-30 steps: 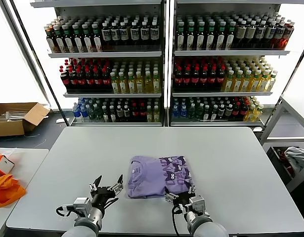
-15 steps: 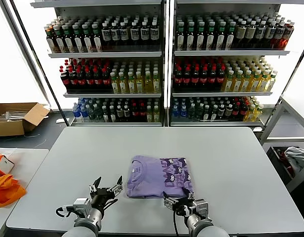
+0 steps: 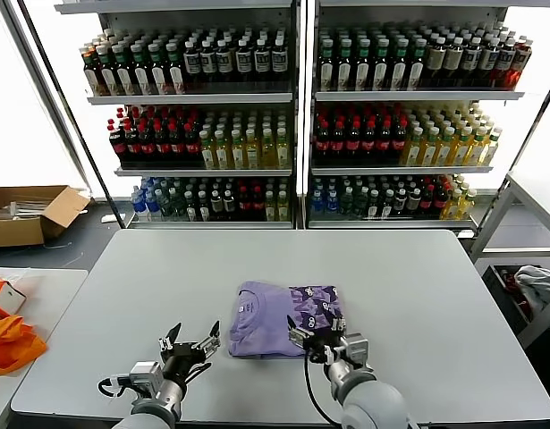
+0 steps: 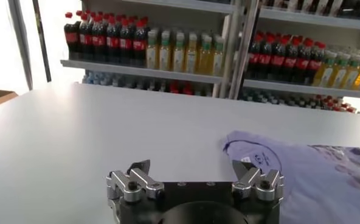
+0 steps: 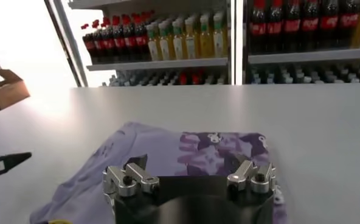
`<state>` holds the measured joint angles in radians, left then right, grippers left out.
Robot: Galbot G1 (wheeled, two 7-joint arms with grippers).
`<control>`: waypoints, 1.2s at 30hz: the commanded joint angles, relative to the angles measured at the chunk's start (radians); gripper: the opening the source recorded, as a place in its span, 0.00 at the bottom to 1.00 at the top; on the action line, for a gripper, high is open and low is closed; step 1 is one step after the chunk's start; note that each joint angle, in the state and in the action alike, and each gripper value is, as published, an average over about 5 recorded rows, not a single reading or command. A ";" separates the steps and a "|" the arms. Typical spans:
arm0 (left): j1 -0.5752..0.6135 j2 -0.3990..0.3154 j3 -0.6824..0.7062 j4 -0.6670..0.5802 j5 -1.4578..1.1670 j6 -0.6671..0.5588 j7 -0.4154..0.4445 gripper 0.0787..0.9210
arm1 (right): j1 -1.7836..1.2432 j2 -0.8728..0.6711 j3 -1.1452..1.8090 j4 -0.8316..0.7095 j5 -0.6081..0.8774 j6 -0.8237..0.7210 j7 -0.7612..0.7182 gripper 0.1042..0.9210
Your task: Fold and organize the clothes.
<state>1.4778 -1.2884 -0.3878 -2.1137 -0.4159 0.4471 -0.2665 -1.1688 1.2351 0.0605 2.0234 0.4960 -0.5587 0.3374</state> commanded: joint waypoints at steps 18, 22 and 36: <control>0.006 -0.004 -0.029 -0.009 -0.006 0.004 0.001 0.88 | 0.202 0.160 -0.102 -0.331 -0.021 -0.004 0.004 0.88; 0.005 -0.005 -0.026 -0.008 -0.006 0.004 0.003 0.88 | 0.191 0.150 -0.100 -0.331 -0.034 0.000 0.000 0.88; 0.010 -0.035 -0.037 -0.050 0.024 -0.067 0.034 0.88 | 0.151 0.089 0.024 -0.107 -0.204 0.112 -0.067 0.88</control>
<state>1.4842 -1.3040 -0.4101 -2.1287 -0.4155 0.4373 -0.2540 -0.9981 1.3665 0.0027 1.7574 0.3973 -0.5138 0.3010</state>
